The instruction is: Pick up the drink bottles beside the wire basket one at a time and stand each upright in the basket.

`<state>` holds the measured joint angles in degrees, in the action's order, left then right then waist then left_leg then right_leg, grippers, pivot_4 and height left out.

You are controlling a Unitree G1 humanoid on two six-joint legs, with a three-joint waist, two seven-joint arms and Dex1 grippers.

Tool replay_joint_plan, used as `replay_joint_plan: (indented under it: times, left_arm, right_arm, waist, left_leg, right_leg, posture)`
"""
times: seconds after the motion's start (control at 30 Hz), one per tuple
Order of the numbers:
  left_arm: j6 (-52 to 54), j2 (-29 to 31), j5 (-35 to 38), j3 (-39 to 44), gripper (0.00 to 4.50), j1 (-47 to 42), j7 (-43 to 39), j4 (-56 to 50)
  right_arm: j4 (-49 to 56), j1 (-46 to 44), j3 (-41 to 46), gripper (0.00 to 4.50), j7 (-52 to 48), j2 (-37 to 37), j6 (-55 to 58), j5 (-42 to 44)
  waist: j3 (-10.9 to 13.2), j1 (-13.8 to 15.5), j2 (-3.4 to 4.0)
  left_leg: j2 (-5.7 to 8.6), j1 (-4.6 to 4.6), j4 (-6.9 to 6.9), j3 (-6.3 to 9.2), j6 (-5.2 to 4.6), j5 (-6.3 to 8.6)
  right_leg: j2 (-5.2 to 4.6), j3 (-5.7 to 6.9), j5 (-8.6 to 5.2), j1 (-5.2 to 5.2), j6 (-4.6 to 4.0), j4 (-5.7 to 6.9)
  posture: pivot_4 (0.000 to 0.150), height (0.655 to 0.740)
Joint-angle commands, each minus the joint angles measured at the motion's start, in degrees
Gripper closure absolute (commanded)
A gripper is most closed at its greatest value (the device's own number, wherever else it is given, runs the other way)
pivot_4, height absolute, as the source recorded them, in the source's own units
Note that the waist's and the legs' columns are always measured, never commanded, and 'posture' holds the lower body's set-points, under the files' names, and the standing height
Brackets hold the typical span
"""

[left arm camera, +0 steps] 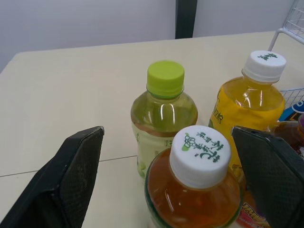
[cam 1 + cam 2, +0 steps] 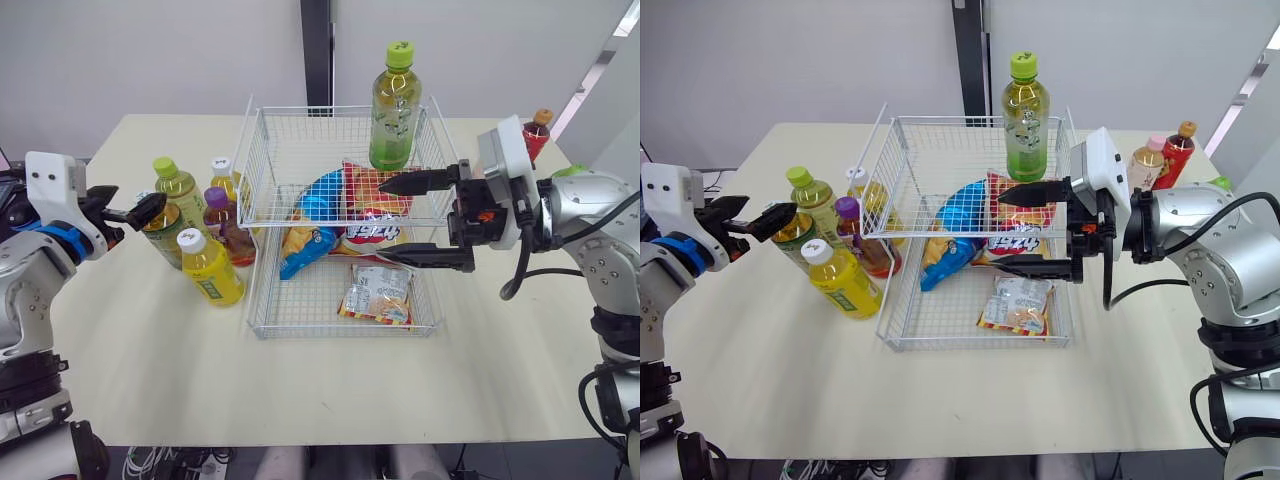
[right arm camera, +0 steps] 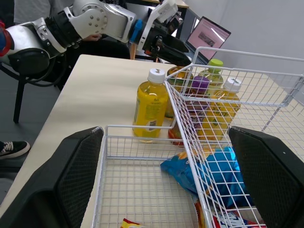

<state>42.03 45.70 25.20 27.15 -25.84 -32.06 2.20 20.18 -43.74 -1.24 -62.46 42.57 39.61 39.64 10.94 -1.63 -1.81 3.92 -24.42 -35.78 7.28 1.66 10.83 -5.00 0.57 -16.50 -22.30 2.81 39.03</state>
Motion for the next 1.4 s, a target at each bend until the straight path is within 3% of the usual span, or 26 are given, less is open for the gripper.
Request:
replay_joint_plan:
  times: [0.03,0.37,0.47,0.63,0.77,1.17,1.27,1.4]
  left_arm:
    - [-1.56,0.08,-0.02,-1.04,0.02,-2.28,-0.18,1.09]
    - [-6.41,0.13,-1.94,-5.05,0.02,-5.35,-1.38,6.44]
    - [-6.83,-0.03,-1.74,-5.0,0.55,-5.45,-1.34,6.95]
    - [-5.69,-0.44,-0.89,-4.82,2.13,-5.25,-1.4,7.45]
    - [-5.68,-0.45,-0.97,-5.36,3.12,-4.82,-1.72,7.6]
    - [0.53,6.41,3.99,-0.36,3.12,-3.09,-6.4,1.05]
    - [2.5,10.85,5.88,0.36,3.12,-4.63,-10.02,1.33]
    - [6.24,18.89,8.87,-0.54,3.12,-13.03,-15.94,5.15]
  right_arm:
    - [2.19,0.09,2.11,0.0,-0.08,0.67,-0.74,1.16]
    - [2.9,1.22,2.47,0.0,0.05,0.86,-0.84,1.33]
    - [3.05,1.13,2.52,0.0,0.32,0.95,-0.55,1.46]
    - [3.38,-0.03,2.42,0.0,1.24,0.98,0.58,2.07]
    - [3.48,-1.14,2.21,0.0,2.24,0.75,1.41,2.32]
    - [2.9,-2.42,4.39,0.0,3.1,3.1,2.53,3.43]
    - [2.05,-2.34,5.75,0.0,2.9,4.65,2.77,3.29]
    - [1.54,-2.04,7.77,0.0,2.57,6.96,3.67,3.86]
  waist:
    - [0.0,0.0,0.0]
    - [0.0,-0.01,0.0]
    - [0.0,-0.03,0.0]
    - [0.0,-0.03,0.0]
    - [0.0,-0.05,0.0]
    - [0.01,-0.22,-0.01]
    - [0.02,-0.19,-0.01]
    - [0.19,-0.12,-0.25]
  left_leg:
    - [0.0,0.0,0.0,0.02,0.0,0.0]
    - [0.02,0.0,0.0,0.02,0.0,0.0]
    - [0.02,0.0,0.01,0.02,0.0,0.0]
    - [0.01,0.0,0.01,0.03,0.0,0.0]
    - [0.01,0.0,0.0,0.03,0.0,0.0]
    - [-0.01,-0.04,0.05,0.03,0.0,0.0]
    - [-0.03,-0.08,0.05,0.04,0.0,0.0]
    - [-0.02,-0.12,0.04,0.06,0.0,0.0]
  right_leg:
    - [0.0,0.01,0.0,0.0,0.0,0.0]
    - [0.01,0.02,0.0,0.0,0.0,0.0]
    - [0.01,0.02,0.0,0.0,0.0,0.0]
    - [0.01,0.02,0.0,0.0,0.0,0.0]
    - [0.01,0.02,0.0,0.0,0.0,0.0]
    - [0.01,0.02,-0.01,-0.05,0.0,-0.04]
    - [0.01,0.04,0.0,-0.07,0.0,-0.05]
    - [0.08,0.09,-0.01,-0.07,0.0,-0.05]
  posture:
    - [0.15,0.74]
    - [0.15,0.74]
    - [0.15,0.74]
    - [0.15,0.74]
    - [0.15,0.74]
    - [0.15,0.74]
    - [0.15,0.74]
    - [0.15,0.74]
